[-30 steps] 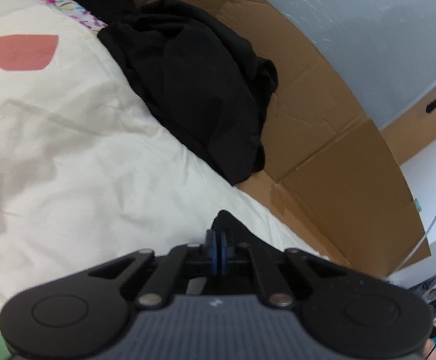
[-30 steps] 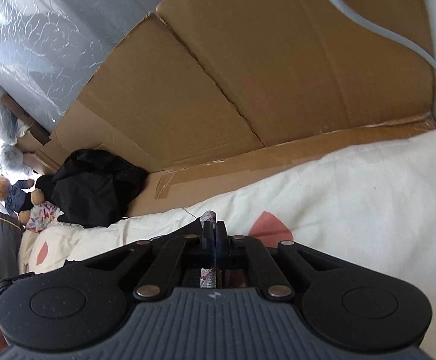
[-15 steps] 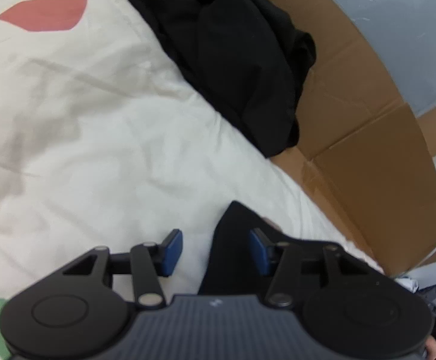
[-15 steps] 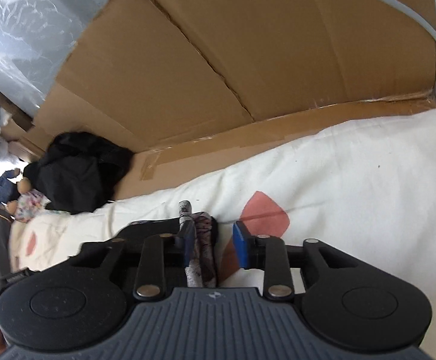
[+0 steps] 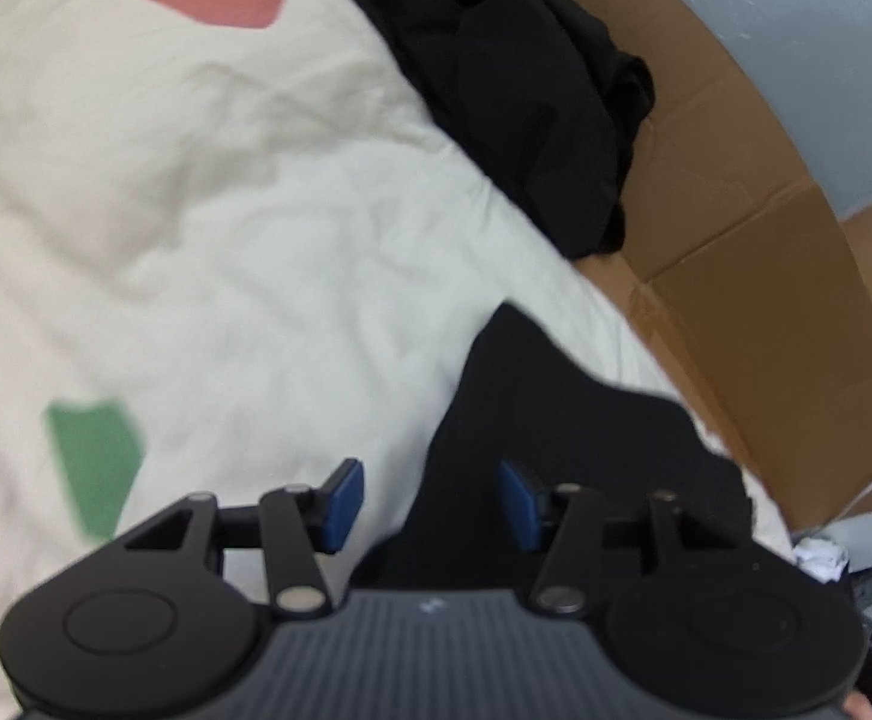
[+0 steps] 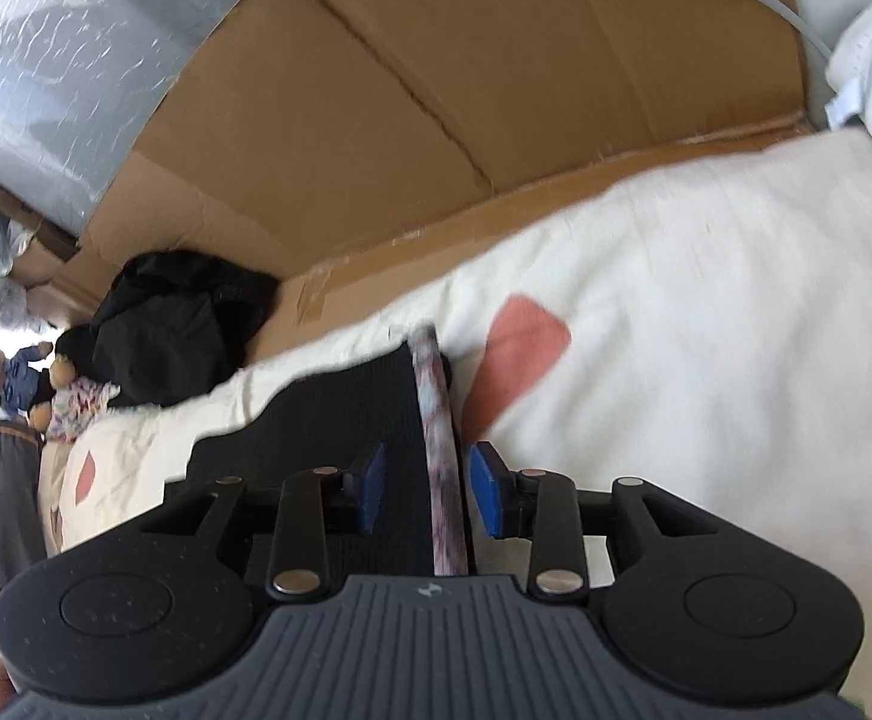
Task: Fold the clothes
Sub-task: 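Open both tools and release the folded pants onto the duvet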
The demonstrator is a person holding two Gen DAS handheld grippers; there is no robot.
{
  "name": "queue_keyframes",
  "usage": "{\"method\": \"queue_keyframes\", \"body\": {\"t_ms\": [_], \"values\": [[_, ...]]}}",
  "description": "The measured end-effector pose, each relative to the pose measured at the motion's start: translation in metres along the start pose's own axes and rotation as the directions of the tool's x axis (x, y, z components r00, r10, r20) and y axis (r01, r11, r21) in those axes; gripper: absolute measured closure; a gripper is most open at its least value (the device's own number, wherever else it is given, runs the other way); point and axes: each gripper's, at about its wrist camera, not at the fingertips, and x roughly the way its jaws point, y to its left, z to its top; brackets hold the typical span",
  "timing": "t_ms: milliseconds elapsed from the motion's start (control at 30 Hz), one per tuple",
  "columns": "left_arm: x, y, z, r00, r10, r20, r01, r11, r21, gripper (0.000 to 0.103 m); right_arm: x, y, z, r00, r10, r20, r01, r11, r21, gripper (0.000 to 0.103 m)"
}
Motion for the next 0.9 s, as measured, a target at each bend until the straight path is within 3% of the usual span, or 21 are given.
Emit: {"method": "queue_keyframes", "body": {"t_ms": [167, 500, 667, 900], "values": [[-0.025, 0.0, -0.022, 1.0, 0.014, 0.01, -0.014, 1.0, 0.01, 0.05, -0.026, 0.002, -0.032, 1.0, -0.021, 0.002, 0.021, 1.0, -0.005, 0.067], [-0.065, -0.003, -0.063, 0.996, 0.075, -0.057, -0.074, 0.997, 0.019, 0.049, -0.065, 0.014, -0.067, 0.998, -0.057, -0.031, 0.055, 0.997, -0.06, 0.067], [-0.073, 0.006, -0.085, 0.989, 0.122, -0.079, -0.122, 0.993, 0.009, 0.049, -0.075, 0.015, -0.084, 0.989, -0.109, -0.098, 0.102, 0.992, -0.075, 0.067], [-0.065, 0.009, -0.107, 0.986, 0.128, -0.109, -0.121, 0.991, 0.063, 0.051, -0.082, 0.011, -0.102, 0.981, -0.137, -0.137, 0.126, 0.988, -0.086, 0.067]]}}
